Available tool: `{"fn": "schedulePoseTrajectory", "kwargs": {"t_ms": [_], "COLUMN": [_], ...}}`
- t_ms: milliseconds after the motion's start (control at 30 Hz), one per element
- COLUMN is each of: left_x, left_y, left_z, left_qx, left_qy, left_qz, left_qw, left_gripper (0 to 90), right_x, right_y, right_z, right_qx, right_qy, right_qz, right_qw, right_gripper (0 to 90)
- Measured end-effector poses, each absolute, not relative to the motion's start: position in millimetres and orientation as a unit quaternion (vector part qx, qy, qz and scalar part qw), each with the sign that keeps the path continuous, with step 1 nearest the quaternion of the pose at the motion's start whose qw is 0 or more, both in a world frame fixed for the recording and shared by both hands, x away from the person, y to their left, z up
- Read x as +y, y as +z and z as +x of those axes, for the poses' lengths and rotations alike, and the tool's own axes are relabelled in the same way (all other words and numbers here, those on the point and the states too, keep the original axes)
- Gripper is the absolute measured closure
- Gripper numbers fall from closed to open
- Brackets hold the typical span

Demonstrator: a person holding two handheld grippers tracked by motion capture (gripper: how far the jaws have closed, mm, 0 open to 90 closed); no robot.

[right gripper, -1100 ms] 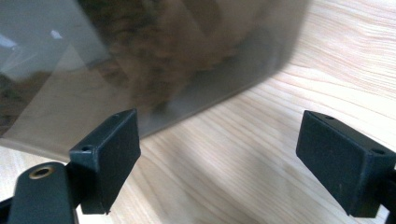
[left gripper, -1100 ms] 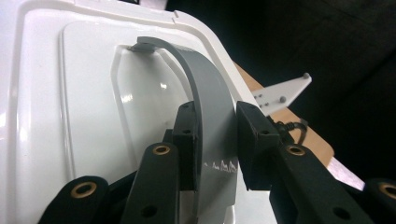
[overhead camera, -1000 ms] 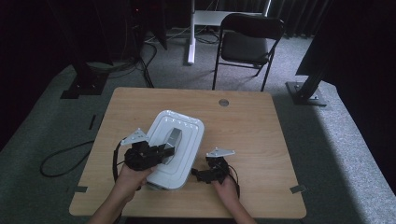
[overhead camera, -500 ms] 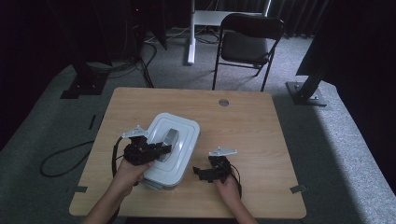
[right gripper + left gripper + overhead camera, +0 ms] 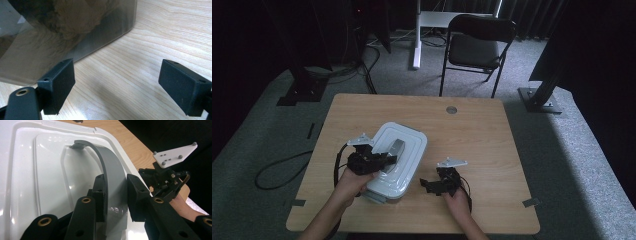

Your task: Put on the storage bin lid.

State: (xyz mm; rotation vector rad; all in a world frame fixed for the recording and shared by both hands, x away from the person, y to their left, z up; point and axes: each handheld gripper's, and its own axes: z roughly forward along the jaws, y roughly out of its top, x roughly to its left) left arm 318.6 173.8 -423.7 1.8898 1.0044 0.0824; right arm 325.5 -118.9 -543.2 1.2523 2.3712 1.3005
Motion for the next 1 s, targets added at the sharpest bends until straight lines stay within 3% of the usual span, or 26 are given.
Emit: {"fn": "schedulePoseTrajectory", "kwargs": {"t_ms": [100, 200, 500, 633, 800, 867, 1000], "left_x": [178.2, 183.9, 170.4, 171.1, 178.4, 180.9, 184.1], "left_y": [-426.6, -433.5, -432.5, -431.4, -427.0, -423.2, -413.7], "left_z": [323.1, 327.7, 317.2, 317.2, 316.9, 315.2, 312.1], "left_qx": [0.41, 0.419, 0.41, 0.408, 0.415, 0.411, 0.414], "left_qy": [0.034, -0.001, 0.069, 0.068, 0.058, 0.061, 0.074], "left_qz": [0.776, 0.762, 0.786, 0.787, 0.772, 0.77, 0.768], "left_qw": [0.478, 0.494, 0.457, 0.458, 0.478, 0.484, 0.483], "left_gripper": [71.6, 71.3, 70.0, 68.1, 51.0, 49.7, 38.2], "right_x": [-118.8, -119.0, -117.7, -117.4, -119.6, -120.7, -122.7], "right_y": [-543.4, -544.2, -545.4, -545.0, -544.8, -544.4, -542.2], "right_z": [325.2, 325.3, 325.1, 325.0, 325.8, 326.1, 326.3], "right_qx": [0.793, 0.794, 0.795, 0.795, 0.793, 0.792, 0.79], "right_qy": [0.434, 0.434, 0.432, 0.433, 0.435, 0.435, 0.437], "right_qz": [0.419, 0.419, 0.419, 0.417, 0.419, 0.42, 0.423], "right_qw": [0.082, 0.082, 0.08, 0.078, 0.077, 0.078, 0.078], "right_gripper": [13.0, 13.0, 13.0, 13.0, 13.0, 13.0, 13.0]}}
